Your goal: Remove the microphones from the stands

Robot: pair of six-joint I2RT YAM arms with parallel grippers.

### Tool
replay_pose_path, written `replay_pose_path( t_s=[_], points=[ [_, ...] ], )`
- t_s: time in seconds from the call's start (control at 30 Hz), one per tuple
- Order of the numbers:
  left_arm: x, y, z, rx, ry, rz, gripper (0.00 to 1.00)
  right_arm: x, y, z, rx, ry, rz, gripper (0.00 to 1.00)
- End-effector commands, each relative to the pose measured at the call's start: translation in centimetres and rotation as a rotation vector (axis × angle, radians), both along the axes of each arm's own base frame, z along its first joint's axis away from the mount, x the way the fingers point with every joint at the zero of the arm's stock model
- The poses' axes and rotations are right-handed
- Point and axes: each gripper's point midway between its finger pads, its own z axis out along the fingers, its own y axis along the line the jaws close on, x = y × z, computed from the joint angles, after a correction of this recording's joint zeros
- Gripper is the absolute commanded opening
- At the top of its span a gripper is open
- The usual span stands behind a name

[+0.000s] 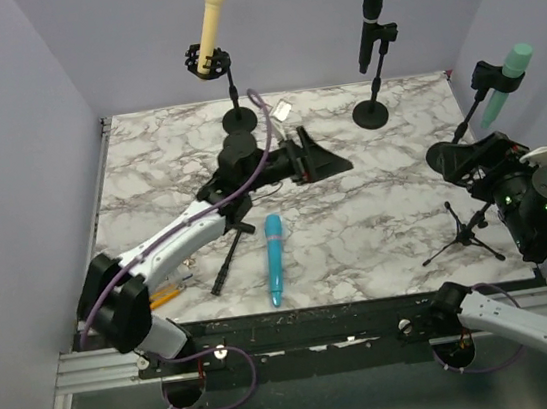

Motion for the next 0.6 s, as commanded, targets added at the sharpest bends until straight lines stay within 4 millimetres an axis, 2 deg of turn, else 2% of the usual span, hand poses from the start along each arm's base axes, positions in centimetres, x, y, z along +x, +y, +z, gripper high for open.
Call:
replay_pose_path(
  t_s=[0.0,0.07,0.23,0.4,0.57],
  points=[
    [-0.6,-7.3,6.6,-0.334,0.140,-0.118,0.96,-1.0,-0.7,2.4,0.066,-0.087,0.020,0.96],
    [-1.1,-10.1,7.7,-0.413,0.194,-0.177,0.97,-1.3,-0.7,2.9,0.086,-0.107,0.038,0.95],
    [-2.2,-16.4,6.7,-0.426,0.281,-0.228,0.99,-2.0,-1.1,3.6,0.104,-0.136,0.053,0.95],
    [-1.7,-20.4,4.4,-0.371,0.323,-0.198,0.99,-2.9,-2.1,4.7,0.124,-0.172,0.055,0.95],
    [-2.4,-23.7,3.0,-0.343,0.388,-0.244,0.97,-3.8,-3.2,5.3,0.143,-0.200,0.049,0.95]
  ],
)
